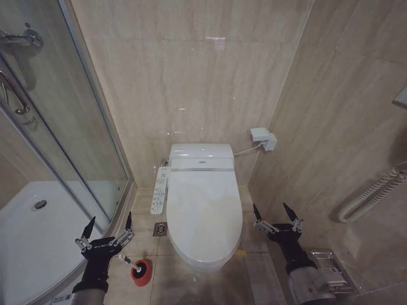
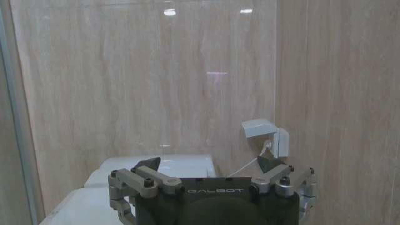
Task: Open the toilet lid, clean the toilet bowl with a toilet brush, close the toilet lid, and flush.
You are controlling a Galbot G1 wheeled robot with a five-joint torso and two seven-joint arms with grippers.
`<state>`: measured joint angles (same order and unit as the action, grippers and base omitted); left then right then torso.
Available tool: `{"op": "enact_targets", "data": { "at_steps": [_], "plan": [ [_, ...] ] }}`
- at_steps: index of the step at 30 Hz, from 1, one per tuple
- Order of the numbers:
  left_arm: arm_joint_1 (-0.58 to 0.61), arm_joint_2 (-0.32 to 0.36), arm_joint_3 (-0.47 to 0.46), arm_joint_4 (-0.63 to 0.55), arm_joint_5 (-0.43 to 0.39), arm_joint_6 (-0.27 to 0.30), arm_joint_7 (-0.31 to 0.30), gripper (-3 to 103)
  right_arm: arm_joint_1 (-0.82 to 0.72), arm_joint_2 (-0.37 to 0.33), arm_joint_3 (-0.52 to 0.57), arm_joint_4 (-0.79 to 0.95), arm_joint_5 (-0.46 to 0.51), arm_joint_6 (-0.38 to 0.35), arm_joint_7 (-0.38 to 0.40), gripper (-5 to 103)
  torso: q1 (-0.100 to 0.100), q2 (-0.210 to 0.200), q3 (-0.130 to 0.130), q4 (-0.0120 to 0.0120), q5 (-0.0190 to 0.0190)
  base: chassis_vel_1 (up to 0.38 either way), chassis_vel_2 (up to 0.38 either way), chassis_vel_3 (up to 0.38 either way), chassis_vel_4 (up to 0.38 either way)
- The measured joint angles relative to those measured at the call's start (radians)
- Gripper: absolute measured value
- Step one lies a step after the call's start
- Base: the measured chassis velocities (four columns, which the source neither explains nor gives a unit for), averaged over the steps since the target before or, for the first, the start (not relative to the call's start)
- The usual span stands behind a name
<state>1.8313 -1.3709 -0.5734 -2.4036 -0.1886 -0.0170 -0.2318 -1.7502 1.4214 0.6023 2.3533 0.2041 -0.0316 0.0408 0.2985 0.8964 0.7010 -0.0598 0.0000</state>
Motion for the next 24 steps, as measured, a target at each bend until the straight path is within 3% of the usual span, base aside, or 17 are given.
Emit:
{"op": "enact_targets", "data": {
  "at_steps": [24],
  "plan": [
    [0.0,0.0,0.0,0.0,0.0,0.0,0.0,100,0.0,0.0,0.0,0.0,0.0,0.0,0.0,100,0.0,0.0,0.0,0.0,0.0,0.0,0.0,0.0,0.0]
  ]
}}
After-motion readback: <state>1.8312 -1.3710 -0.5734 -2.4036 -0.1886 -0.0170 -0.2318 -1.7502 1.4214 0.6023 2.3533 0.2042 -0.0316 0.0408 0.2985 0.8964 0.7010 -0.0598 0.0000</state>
